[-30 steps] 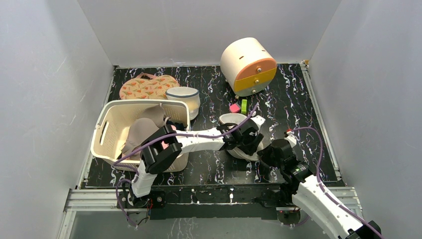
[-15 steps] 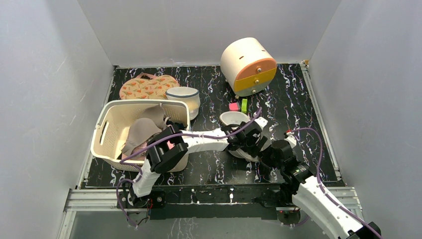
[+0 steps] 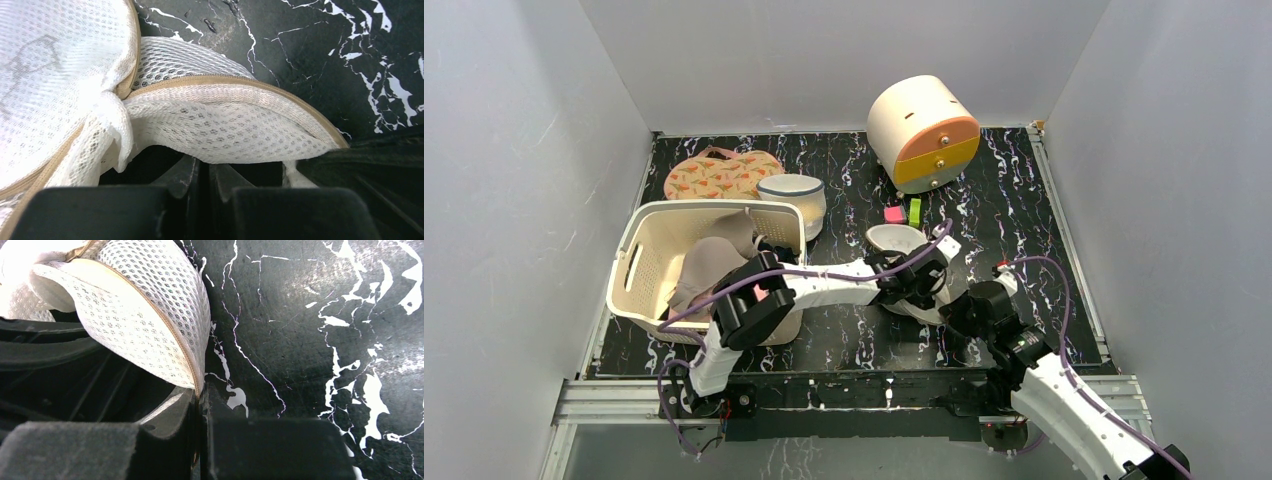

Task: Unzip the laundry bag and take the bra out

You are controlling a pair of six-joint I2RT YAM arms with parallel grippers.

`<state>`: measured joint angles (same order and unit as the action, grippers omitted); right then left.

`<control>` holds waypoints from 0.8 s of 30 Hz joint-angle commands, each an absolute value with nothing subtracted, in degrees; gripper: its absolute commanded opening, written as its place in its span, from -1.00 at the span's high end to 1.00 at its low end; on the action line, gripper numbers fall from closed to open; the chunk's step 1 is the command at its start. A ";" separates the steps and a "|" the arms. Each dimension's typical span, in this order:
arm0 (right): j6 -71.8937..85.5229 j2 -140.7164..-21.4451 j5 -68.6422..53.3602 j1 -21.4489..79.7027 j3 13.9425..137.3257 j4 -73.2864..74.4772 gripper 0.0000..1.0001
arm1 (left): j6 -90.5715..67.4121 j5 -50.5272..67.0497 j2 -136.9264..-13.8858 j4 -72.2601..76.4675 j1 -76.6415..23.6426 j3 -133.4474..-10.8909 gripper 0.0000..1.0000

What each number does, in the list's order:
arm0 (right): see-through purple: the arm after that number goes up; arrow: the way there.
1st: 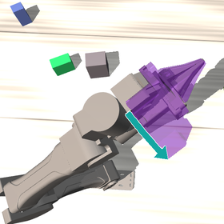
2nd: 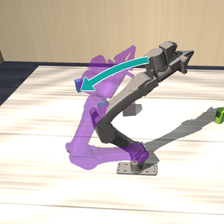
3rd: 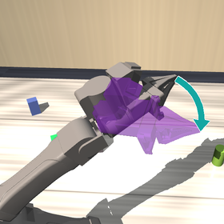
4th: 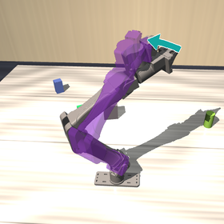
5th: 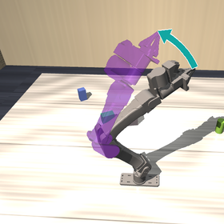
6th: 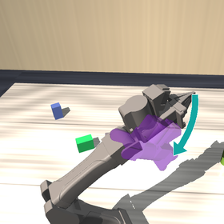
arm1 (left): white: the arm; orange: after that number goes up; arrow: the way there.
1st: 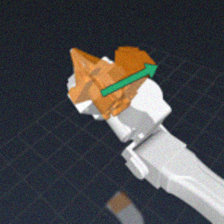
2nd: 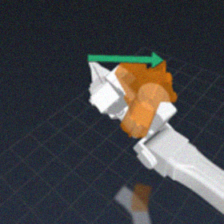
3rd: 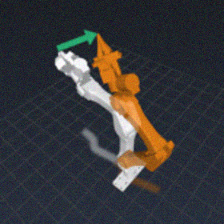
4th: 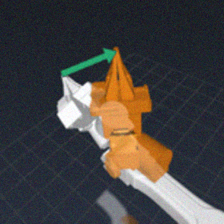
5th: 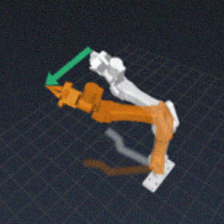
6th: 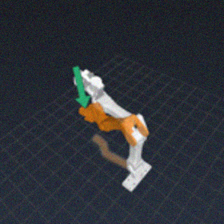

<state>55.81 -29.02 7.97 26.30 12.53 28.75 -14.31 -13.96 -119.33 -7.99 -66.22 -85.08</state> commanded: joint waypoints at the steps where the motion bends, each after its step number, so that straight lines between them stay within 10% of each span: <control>1: 55.08 -30.11 7.55 26.49 12.83 25.98 1.00 | -12.65 -12.67 -111.78 -9.37 -65.92 -82.96 1.00; 24: 49.68 -33.34 11.74 26.53 22.26 24.12 0.79 | -1.54 8.69 -93.58 -0.18 -65.96 -66.29 1.00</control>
<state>51.57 -31.66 8.80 26.30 18.98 28.27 -5.61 4.32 -100.03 -4.67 -66.11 -68.42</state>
